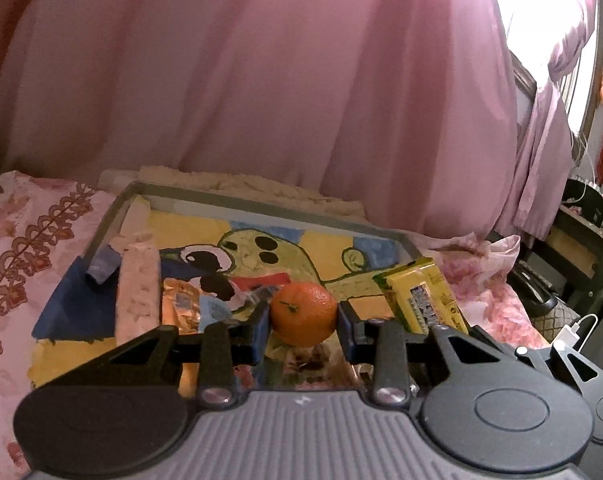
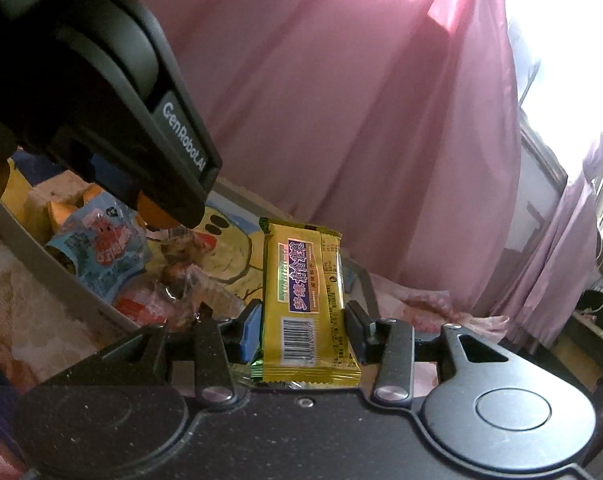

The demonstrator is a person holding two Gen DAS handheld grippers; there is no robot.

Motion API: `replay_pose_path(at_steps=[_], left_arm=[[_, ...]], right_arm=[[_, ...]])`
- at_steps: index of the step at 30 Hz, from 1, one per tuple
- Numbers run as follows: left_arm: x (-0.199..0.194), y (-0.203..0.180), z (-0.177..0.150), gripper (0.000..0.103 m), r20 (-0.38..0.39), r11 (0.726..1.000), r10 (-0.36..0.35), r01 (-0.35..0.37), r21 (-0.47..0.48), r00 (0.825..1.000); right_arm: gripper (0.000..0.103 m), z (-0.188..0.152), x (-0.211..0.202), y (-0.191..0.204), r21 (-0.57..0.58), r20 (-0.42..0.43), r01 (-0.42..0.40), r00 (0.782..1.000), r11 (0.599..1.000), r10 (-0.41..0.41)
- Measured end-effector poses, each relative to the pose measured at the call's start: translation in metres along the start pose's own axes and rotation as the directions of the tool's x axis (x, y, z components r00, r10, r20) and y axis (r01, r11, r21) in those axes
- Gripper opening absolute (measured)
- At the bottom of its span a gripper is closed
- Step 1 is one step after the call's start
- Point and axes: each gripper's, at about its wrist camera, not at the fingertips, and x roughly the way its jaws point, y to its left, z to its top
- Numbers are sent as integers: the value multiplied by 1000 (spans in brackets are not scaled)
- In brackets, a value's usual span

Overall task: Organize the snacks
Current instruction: 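Lift and carry the orange and candy bar with both tools over the tray, then open both tools to drop the orange and candy bar into the tray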

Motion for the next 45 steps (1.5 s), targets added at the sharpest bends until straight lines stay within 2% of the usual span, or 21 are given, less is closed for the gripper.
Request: replay_pose_path(at_steps=[11, 20, 22, 23, 25, 30, 36, 40, 45], left_arm=[[13, -3, -10, 39, -51, 1000, -2, 3, 17, 999], [19, 4, -13, 40, -95, 999, 30, -33, -31, 995], [18, 4, -13, 44, -93, 999, 30, -33, -35, 995], [17, 3, -12, 49, -89, 999, 28, -31, -35, 996], [14, 2, -11, 57, -76, 999, 22, -25, -39, 997], [2, -1, -6, 77, -43, 999, 20, -22, -44, 999], [-21, -6, 1, 96, 23, 999, 38, -38, -36, 999], [-41, -9, 4, 102, 73, 998, 48, -46, -37, 996], [-68, -14, 3, 102, 118, 998, 63, -62, -14, 991]], right_arm=[[46, -1, 6, -3, 52, -32, -29, 999, 998, 31], [45, -3, 13, -11, 72, -41, -21, 999, 997, 24], [48, -4, 14, -13, 78, -43, -21, 999, 997, 25], [50, -5, 14, -13, 81, -44, -19, 999, 997, 22], [59, -5, 12, -14, 85, -40, -17, 999, 996, 20], [72, -3, 3, -23, 117, -23, 2, 1000, 993, 1], [91, 0, -16, -42, 187, 8, 27, 1000, 982, -29], [100, 2, -35, -56, 234, 43, 38, 998, 972, -49], [102, 3, -60, -69, 261, 92, 37, 994, 965, -63]])
